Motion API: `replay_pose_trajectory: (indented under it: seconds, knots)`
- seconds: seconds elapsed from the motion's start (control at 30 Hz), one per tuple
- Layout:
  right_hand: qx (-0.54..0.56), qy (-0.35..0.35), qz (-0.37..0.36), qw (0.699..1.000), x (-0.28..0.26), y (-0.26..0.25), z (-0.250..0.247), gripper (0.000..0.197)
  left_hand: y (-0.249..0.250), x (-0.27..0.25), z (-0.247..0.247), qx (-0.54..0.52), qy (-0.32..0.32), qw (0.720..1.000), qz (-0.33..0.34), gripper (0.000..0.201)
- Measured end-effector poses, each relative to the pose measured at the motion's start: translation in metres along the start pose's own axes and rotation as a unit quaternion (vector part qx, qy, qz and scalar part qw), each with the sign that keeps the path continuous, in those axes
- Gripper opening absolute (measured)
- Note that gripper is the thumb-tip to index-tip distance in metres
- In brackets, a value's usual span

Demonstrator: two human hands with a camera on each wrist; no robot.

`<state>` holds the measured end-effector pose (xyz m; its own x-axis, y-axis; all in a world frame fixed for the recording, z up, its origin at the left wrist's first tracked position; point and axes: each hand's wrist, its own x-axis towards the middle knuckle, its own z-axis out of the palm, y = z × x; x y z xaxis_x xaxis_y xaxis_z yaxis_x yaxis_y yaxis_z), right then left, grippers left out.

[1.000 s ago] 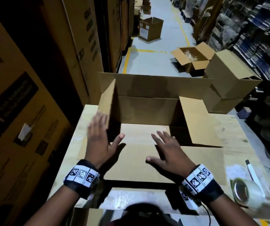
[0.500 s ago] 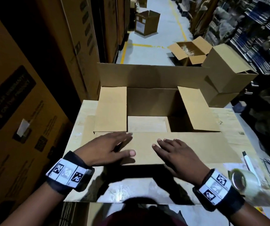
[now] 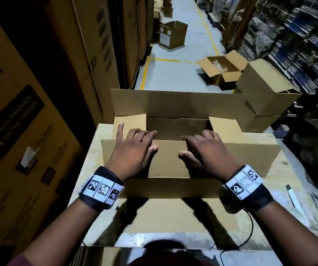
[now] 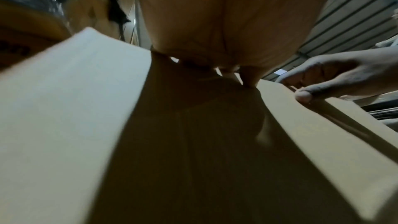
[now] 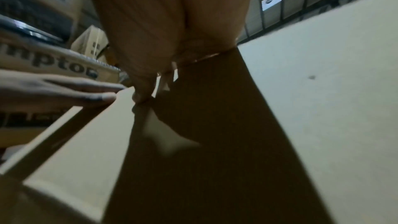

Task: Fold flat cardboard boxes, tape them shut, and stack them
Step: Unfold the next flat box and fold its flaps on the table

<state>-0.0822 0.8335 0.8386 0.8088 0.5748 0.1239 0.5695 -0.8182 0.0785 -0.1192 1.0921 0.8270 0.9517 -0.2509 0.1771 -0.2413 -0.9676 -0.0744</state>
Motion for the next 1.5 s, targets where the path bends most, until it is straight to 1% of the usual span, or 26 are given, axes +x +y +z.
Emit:
replay_pose_trajectory:
  seconds: [0.1, 0.2, 0.27, 0.33, 0.43, 0.5, 0.57, 0.6, 0.67, 0.7, 0.73, 0.77, 0.83, 0.87, 0.97, 1.0, 1.03, 1.07, 1.13, 1.17, 1.2, 1.23, 1.27, 1.37, 1.43, 1.5]
  knots:
    - [-0.009, -0.053, 0.046, 0.998, 0.009, 0.002, 0.027, 0.083, 0.009, 0.017, 0.018, -0.018, -0.062, 0.997, -0.032, 0.073]
    - [0.040, -0.123, 0.055, 0.990, 0.009, 0.004, 0.052, 0.094, 0.022, 0.029, 0.039, -0.045, -0.157, 0.986, -0.043, 0.083]
    - [0.092, -0.181, 0.058, 0.977, 0.006, 0.005, 0.066, 0.098, 0.037, 0.028, 0.052, -0.066, -0.227, 0.971, -0.025, 0.079]
    - [0.120, -0.225, 0.051, 0.966, -0.001, 0.006, 0.076, 0.100, 0.053, 0.024, 0.063, -0.081, -0.253, 0.964, -0.023, 0.072]
    - [0.159, -0.243, 0.030, 0.956, -0.003, 0.022, 0.069, 0.103, 0.072, 0.026, 0.071, -0.081, -0.219, 0.971, -0.049, 0.071]
    - [0.244, -0.225, 0.024, 0.943, 0.001, 0.043, 0.056, 0.093, 0.084, 0.029, 0.073, -0.081, -0.203, 0.974, -0.056, 0.076]
    - [0.314, -0.139, 0.029, 0.939, 0.008, 0.075, 0.038, 0.086, 0.099, 0.035, 0.074, -0.084, -0.185, 0.978, -0.048, 0.085]
    - [0.317, -0.080, 0.036, 0.944, 0.014, 0.092, 0.028, 0.085, 0.107, 0.039, 0.075, -0.086, -0.177, 0.979, -0.045, 0.087]
    - [0.276, 0.030, 0.059, 0.959, 0.030, 0.125, 0.014, 0.084, 0.118, 0.046, 0.078, -0.092, -0.169, 0.980, -0.050, 0.084]
    - [0.239, 0.064, 0.073, 0.966, 0.039, 0.141, 0.007, 0.084, 0.123, 0.049, 0.079, -0.093, -0.170, 0.980, -0.057, 0.082]
    - [0.198, 0.072, 0.090, 0.973, 0.049, 0.156, 0.003, 0.087, 0.125, 0.051, 0.080, -0.091, -0.171, 0.979, -0.063, 0.080]
    - [0.159, 0.050, 0.109, 0.980, 0.057, 0.170, 0.000, 0.091, 0.127, 0.052, 0.081, -0.089, -0.170, 0.979, -0.067, 0.079]
    - [0.103, -0.031, 0.145, 0.984, 0.066, 0.187, 0.002, 0.096, 0.125, 0.051, 0.082, -0.088, -0.159, 0.981, -0.068, 0.078]
    - [0.089, -0.045, 0.144, 0.984, 0.063, 0.192, 0.006, 0.094, 0.125, 0.051, 0.082, -0.089, -0.149, 0.982, -0.067, 0.077]
    - [0.090, 0.008, 0.107, 0.990, 0.030, 0.189, 0.016, 0.074, 0.123, 0.051, 0.085, -0.148, -0.091, 0.983, -0.058, 0.068]
    - [0.111, 0.001, 0.093, 0.989, 0.015, 0.186, 0.021, 0.069, 0.122, 0.050, 0.085, -0.180, -0.067, 0.980, -0.045, 0.061]
    - [0.144, -0.035, 0.080, 0.986, -0.001, 0.184, 0.026, 0.068, 0.122, 0.051, 0.083, -0.207, -0.046, 0.977, -0.029, 0.051]
    - [0.177, -0.098, 0.070, 0.977, -0.015, 0.181, 0.033, 0.071, 0.122, 0.050, 0.078, -0.223, -0.035, 0.974, -0.011, 0.040]
    - [0.204, -0.227, 0.055, 0.951, -0.038, 0.178, 0.049, 0.081, 0.127, 0.053, 0.061, -0.219, -0.045, 0.975, 0.008, 0.026]
    - [0.194, -0.255, 0.040, 0.946, -0.046, 0.179, 0.058, 0.088, 0.131, 0.056, 0.050, -0.206, -0.061, 0.977, 0.002, 0.021]
    - [0.179, -0.255, 0.022, 0.950, -0.051, 0.182, 0.067, 0.091, 0.136, 0.062, 0.039, -0.195, -0.085, 0.977, -0.010, 0.022]
    - [0.167, -0.248, 0.009, 0.954, -0.054, 0.183, 0.073, 0.091, 0.140, 0.070, 0.030, -0.186, -0.104, 0.977, -0.017, 0.028]
    - [0.160, -0.245, 0.004, 0.956, -0.056, 0.185, 0.079, 0.088, 0.144, 0.079, 0.025, -0.185, -0.114, 0.976, -0.018, 0.034]
    - [0.156, -0.223, 0.002, 0.962, -0.059, 0.185, 0.086, 0.083, 0.153, 0.119, 0.024, -0.197, -0.121, 0.973, 0.005, 0.037]
    - [0.191, -0.164, 0.015, 0.968, -0.062, 0.185, 0.093, 0.078, 0.156, 0.154, 0.032, -0.180, -0.145, 0.973, 0.013, 0.047]
    - [0.276, -0.068, 0.078, 0.955, -0.068, 0.184, 0.100, 0.072, 0.158, 0.186, 0.043, -0.144, -0.185, 0.972, 0.000, 0.072]
